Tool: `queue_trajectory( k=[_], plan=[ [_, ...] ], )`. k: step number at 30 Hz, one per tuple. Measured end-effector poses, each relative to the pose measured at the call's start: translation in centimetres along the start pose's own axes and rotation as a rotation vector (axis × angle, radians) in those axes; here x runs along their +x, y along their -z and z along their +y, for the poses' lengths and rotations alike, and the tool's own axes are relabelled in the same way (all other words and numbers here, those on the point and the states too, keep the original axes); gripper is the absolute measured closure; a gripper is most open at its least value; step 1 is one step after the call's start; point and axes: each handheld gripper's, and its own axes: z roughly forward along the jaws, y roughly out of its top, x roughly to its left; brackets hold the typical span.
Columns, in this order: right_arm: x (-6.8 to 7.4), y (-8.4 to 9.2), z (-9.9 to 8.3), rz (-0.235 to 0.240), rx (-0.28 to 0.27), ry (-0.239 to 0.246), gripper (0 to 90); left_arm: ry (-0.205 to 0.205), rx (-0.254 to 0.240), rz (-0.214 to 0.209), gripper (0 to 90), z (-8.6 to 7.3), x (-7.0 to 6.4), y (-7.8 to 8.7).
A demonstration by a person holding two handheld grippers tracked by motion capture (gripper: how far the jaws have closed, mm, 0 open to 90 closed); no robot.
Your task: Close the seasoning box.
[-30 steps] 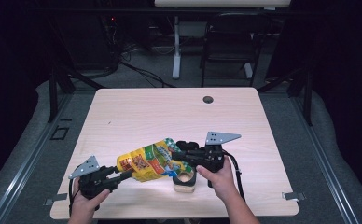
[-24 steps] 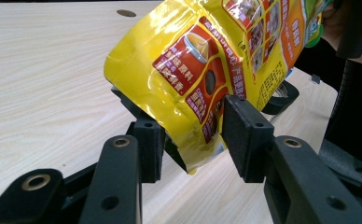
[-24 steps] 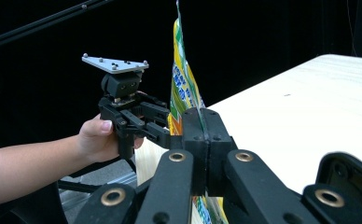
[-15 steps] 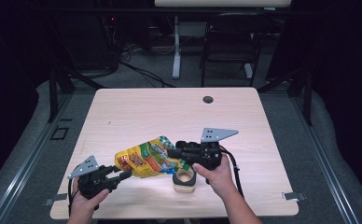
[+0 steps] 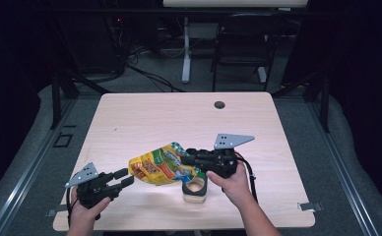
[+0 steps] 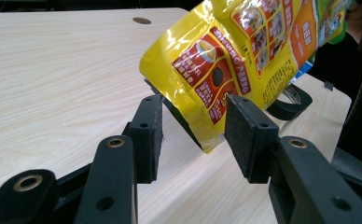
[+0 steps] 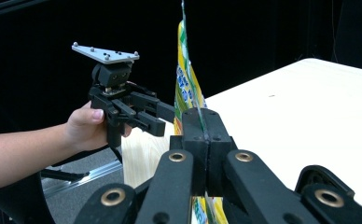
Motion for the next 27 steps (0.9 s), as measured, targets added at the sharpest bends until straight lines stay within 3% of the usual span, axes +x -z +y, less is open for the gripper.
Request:
queue_trajectory(
  k=[2, 6, 15, 27],
  plan=[
    [0.0, 0.0, 0.1, -0.004, 0.002, -0.001, 90.0, -0.002, 0.015, -0.026, 57.3, 0.1, 0.3, 0.3],
    [0.1, -0.2, 0.3, -0.014, 0.025, 0.003, 90.0, 0.007, -0.018, 0.013, 57.3, 0.1, 0.2, 0.4],
    [1.1, -1.9, 1.7, -0.049, 0.135, 0.065, 90.0, 0.009, -0.030, 0.011, 56.8, 0.4, 0.5, 1.0],
    [0.9, -3.4, 2.4, -0.062, 0.235, 0.065, 90.0, 0.005, -0.035, 0.031, 56.2, 0.4, 0.5, 1.1]
  ],
)
